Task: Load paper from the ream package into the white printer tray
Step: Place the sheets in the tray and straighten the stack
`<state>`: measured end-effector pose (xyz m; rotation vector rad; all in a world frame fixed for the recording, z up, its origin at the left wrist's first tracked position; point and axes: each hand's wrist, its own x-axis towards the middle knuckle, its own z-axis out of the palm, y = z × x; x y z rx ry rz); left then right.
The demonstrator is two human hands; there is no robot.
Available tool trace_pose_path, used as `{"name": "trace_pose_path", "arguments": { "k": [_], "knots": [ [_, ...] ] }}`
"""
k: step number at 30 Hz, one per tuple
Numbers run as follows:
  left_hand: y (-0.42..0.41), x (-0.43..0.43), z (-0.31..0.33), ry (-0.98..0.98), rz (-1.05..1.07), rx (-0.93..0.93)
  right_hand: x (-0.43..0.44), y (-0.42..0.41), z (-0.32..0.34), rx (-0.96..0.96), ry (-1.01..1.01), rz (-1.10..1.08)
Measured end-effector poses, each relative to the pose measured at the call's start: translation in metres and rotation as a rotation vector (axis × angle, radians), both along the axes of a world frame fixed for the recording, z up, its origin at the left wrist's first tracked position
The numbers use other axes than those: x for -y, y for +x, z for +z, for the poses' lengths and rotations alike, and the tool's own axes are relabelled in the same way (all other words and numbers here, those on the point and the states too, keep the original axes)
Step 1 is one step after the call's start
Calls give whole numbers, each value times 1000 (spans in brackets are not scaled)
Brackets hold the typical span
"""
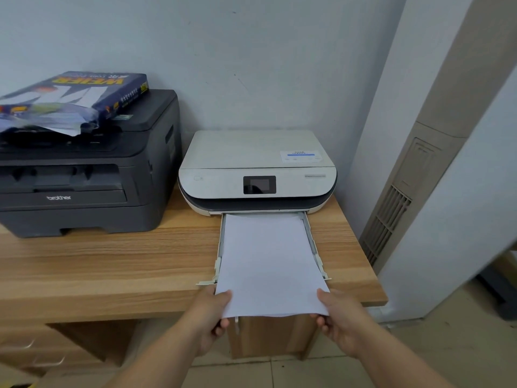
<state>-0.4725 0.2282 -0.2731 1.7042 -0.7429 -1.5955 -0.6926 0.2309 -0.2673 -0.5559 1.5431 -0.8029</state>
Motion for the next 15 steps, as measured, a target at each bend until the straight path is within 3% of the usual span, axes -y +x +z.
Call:
{"name": "trace_pose_path", "arguments": {
  "k": [15],
  "knots": [
    [12, -24, 29, 79, 63, -98, -31, 2, 23, 46, -16, 5]
  ]
}}
